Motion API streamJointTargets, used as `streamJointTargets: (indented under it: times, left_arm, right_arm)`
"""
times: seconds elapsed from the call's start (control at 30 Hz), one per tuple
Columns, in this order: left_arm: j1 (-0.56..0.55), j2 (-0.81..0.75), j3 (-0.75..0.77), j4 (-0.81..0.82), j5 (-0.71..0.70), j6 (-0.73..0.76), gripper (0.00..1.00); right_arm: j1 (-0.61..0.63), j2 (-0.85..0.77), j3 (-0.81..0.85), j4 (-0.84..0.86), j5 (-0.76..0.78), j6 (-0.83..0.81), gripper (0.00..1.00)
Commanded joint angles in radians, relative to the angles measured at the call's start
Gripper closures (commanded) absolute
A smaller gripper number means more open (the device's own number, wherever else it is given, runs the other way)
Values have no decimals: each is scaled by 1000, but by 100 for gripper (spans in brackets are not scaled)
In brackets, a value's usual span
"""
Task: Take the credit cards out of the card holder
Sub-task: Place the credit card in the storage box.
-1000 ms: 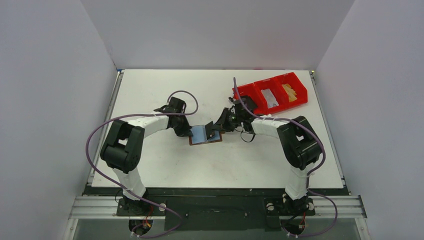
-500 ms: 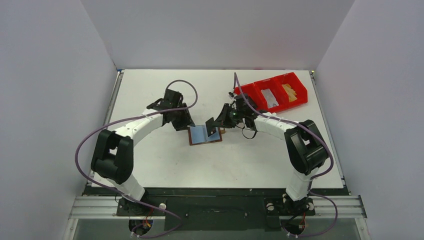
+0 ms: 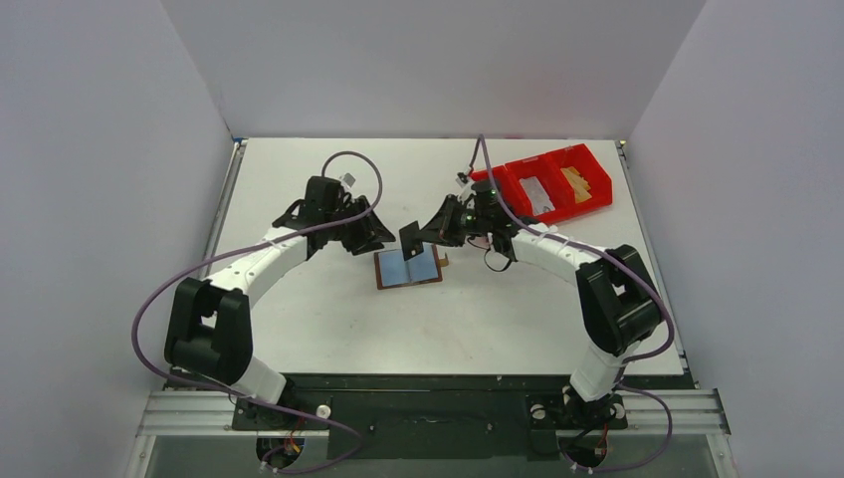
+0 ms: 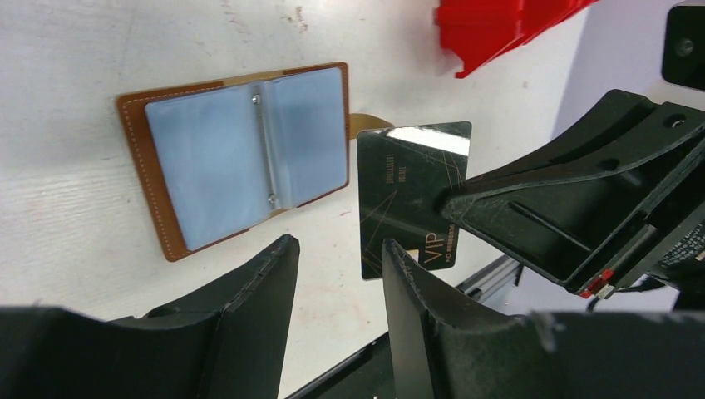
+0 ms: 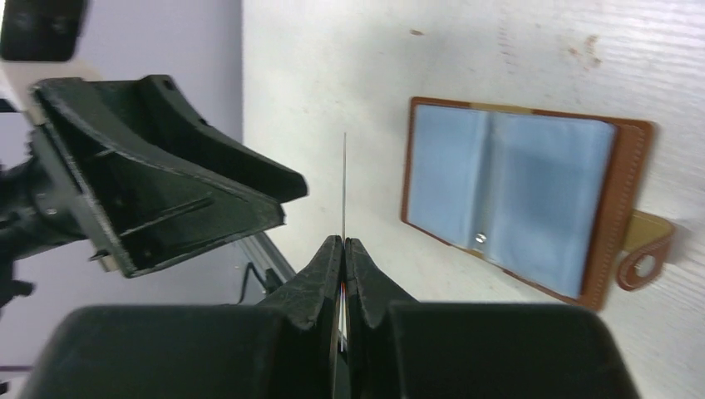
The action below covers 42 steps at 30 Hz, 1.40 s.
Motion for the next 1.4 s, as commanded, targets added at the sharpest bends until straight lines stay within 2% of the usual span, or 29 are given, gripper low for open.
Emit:
streamJointTargets:
  times: [0.0, 0.2, 0.33, 0.4, 0.5, 0.53, 0.57, 0.63, 0.67, 0.73, 0.87, 1.07, 1.13, 1.23, 1.3, 1.37]
  left_arm:
    - [30, -55, -26, 150, 139, -53, 60]
    - [56, -71, -94, 353, 261, -168, 60]
    - [69, -73, -138, 483, 308, -239, 60]
    - [74, -69, -148, 519, 326, -277, 65]
    - [76, -65, -158, 555, 343, -303, 83]
    - [75, -63, -163, 568, 348, -312, 96]
    - [76, -61, -163, 575, 350, -318, 99]
    - [76, -58, -174, 610, 358, -345, 100]
    - [76, -59, -186, 646, 363, -371, 100]
    - [76, -54, -206, 703, 367, -413, 100]
    - [77, -44, -242, 815, 368, -493, 100]
    - [78, -27, -266, 924, 371, -566, 100]
    - [78, -23, -267, 933, 373, -570, 100]
    - [78, -21, -269, 932, 371, -571, 100]
    - [78, -20, -268, 924, 372, -566, 100]
    - [78, -20, -268, 904, 373, -555, 100]
  right_arm:
    - [-6, -66, -21, 189, -96, 116, 100]
    - [-5, -51, -67, 393, -165, 252, 100]
    - [-4, -44, -79, 465, -190, 303, 100]
    - [-3, -40, -83, 482, -197, 319, 100]
    - [-2, -37, -87, 493, -205, 324, 100]
    - [0, -36, -86, 498, -207, 327, 100]
    - [1, -34, -87, 501, -213, 329, 100]
    - [7, -32, -89, 516, -215, 333, 87]
    - [9, -32, -91, 524, -215, 339, 76]
    - [11, -30, -99, 564, -218, 365, 66]
    - [20, -10, -117, 695, -235, 455, 62]
    - [31, 35, -146, 912, -243, 598, 71]
    - [33, 46, -146, 931, -244, 619, 76]
    - [33, 51, -143, 946, -241, 633, 93]
    - [32, 50, -142, 952, -238, 638, 100]
    - [29, 46, -145, 955, -237, 638, 100]
